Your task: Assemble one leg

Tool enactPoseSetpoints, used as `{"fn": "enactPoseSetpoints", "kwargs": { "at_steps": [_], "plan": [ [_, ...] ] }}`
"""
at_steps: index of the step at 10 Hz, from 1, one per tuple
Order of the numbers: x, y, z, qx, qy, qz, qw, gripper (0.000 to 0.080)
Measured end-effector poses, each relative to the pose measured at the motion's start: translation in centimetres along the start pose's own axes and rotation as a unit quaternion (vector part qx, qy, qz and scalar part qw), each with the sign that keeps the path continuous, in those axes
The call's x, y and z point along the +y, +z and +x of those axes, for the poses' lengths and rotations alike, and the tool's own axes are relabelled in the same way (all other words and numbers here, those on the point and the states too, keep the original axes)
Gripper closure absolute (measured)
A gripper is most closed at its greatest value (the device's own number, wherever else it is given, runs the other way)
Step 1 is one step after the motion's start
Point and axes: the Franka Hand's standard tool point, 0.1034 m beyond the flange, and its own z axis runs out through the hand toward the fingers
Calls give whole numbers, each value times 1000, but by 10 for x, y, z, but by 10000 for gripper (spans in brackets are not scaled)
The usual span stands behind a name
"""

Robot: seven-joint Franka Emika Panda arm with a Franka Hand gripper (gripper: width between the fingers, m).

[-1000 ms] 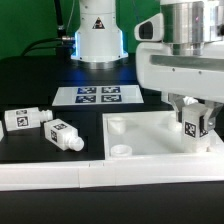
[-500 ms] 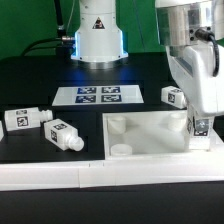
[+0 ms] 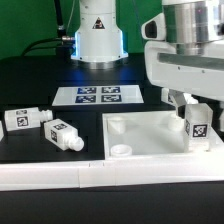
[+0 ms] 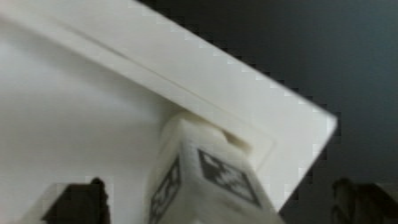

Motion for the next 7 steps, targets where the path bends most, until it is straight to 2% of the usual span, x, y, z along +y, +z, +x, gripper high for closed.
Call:
{"fn": "enactPoseSetpoints", "kwargs": {
  "at_steps": [1, 4, 6, 7],
  "plan": [
    [5, 1, 5, 7, -22, 7, 1000, 159],
    [6, 2, 7, 12, -159, 0, 987, 151],
    [3, 2, 5, 23, -350, -14, 937, 151],
    [3, 3, 4, 22, -391, -16, 920, 151]
  ]
}}
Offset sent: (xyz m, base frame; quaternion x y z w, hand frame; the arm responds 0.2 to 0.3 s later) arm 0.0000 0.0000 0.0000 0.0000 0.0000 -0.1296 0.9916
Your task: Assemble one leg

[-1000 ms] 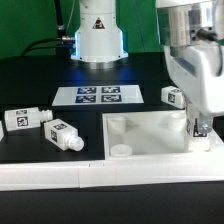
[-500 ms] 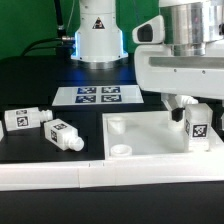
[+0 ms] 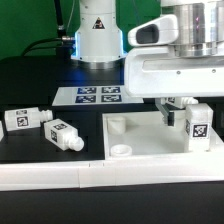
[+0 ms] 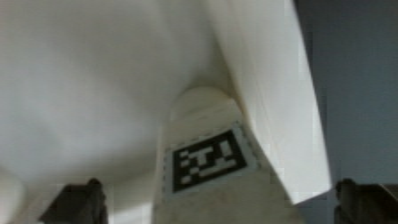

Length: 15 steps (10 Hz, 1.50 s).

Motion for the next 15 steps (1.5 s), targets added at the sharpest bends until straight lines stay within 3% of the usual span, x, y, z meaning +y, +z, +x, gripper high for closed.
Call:
{"fn": "enactPoseSetpoints", "kwargs": {
  "at_steps": [1, 2, 3, 4, 5, 8, 10, 11, 12, 14, 15],
  "plan": [
    [0, 0, 0, 0, 6, 0, 1000, 151],
    [0, 1, 0, 0, 18, 0, 1000, 236],
    [1, 1, 0, 0, 17, 0, 1000, 372],
    [0, 1, 0, -1, 34, 0, 999, 372],
    [1, 1, 0, -1, 72, 1, 997, 515],
    [2, 1, 0, 4, 240, 1, 971, 514],
    [2, 1, 1, 6, 373, -4, 928, 514],
    [2, 1, 2, 6, 445, -4, 895, 514],
    [1, 1, 1, 2, 518, -2, 856, 514],
    [3, 1, 3, -16, 655, 16, 755, 512],
    [2, 1, 3, -20, 689, 20, 724, 512]
  ]
}}
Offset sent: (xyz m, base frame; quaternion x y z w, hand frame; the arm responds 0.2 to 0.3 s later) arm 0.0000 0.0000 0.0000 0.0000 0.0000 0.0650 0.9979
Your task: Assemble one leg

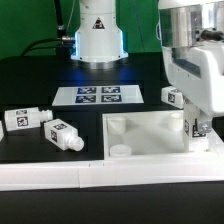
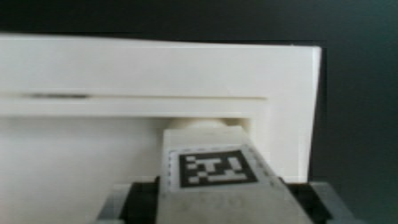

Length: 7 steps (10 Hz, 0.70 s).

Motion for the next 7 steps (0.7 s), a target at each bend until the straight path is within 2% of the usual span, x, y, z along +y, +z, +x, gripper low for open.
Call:
{"fn": "enactPoseSetpoints", "kwargs": {
  "at_steps": [5, 7],
  "plan": [
    [-1, 2, -2, -3, 138, -2, 990, 512],
    [-1, 2, -2, 3, 167, 7, 986, 512]
  ]
}}
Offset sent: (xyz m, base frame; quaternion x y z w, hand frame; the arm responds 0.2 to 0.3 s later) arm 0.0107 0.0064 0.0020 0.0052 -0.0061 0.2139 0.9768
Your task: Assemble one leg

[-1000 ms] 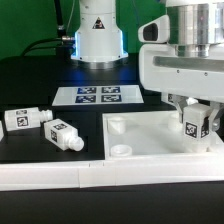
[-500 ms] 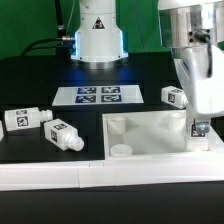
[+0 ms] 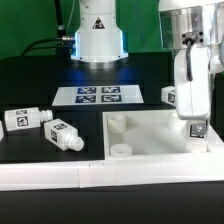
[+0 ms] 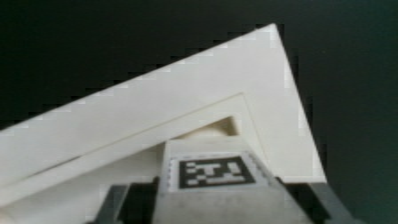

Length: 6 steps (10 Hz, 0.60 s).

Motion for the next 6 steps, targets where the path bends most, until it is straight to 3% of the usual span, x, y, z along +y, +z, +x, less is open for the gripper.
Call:
{"fn": "enactPoseSetpoints", "kwargs": {
  "at_steps": [1, 2, 3, 4, 5, 6],
  "plan": [
    [0, 0, 0, 1, -2, 0, 1000, 512],
    [0, 0, 0, 1, -5, 0, 1000, 438],
    [0, 0, 0, 1, -7, 0, 1000, 438],
    [-1, -2, -1, -1, -13, 3, 1000, 246],
    [-2, -9, -2, -5, -23, 13, 1000, 168],
    [0, -17, -4, -7, -35, 12, 999, 168]
  ]
}}
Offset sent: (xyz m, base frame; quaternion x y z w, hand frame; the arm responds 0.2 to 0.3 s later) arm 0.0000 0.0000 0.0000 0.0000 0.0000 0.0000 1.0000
